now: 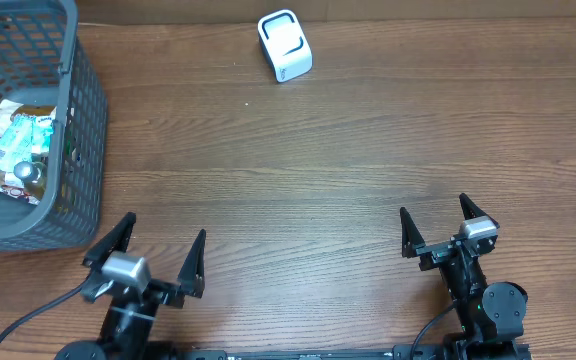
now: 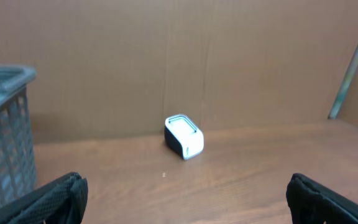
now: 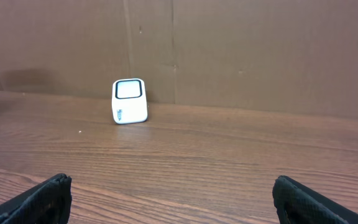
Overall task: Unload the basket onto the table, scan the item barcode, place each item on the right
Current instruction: 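Raise the left gripper and move it over the grey basket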
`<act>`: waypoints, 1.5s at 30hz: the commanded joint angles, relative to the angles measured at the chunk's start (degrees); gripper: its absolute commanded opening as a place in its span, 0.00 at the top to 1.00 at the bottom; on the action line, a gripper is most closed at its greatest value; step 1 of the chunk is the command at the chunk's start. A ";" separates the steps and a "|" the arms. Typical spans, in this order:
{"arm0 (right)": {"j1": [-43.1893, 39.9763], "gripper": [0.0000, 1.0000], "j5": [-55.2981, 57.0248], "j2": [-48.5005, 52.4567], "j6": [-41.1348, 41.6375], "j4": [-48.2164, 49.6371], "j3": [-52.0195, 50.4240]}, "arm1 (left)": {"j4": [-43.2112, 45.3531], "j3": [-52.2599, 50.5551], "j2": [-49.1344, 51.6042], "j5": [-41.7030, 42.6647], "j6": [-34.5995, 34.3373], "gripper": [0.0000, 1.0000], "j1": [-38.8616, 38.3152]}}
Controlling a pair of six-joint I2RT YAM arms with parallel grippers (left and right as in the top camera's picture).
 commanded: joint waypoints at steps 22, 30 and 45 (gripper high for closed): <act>-0.39 0.00 0.33 0.07 -0.24 0.13 -0.59 | -35.93 47.82 48.35 2.64 -0.59 0.00 -0.11; -0.39 0.00 0.33 0.07 -0.24 0.13 -0.59 | -36.46 47.67 51.95 2.43 -0.57 0.00 -0.11; -0.39 0.00 0.33 0.07 -0.24 0.13 -0.59 | -36.37 47.67 54.51 2.43 -0.13 0.00 -0.11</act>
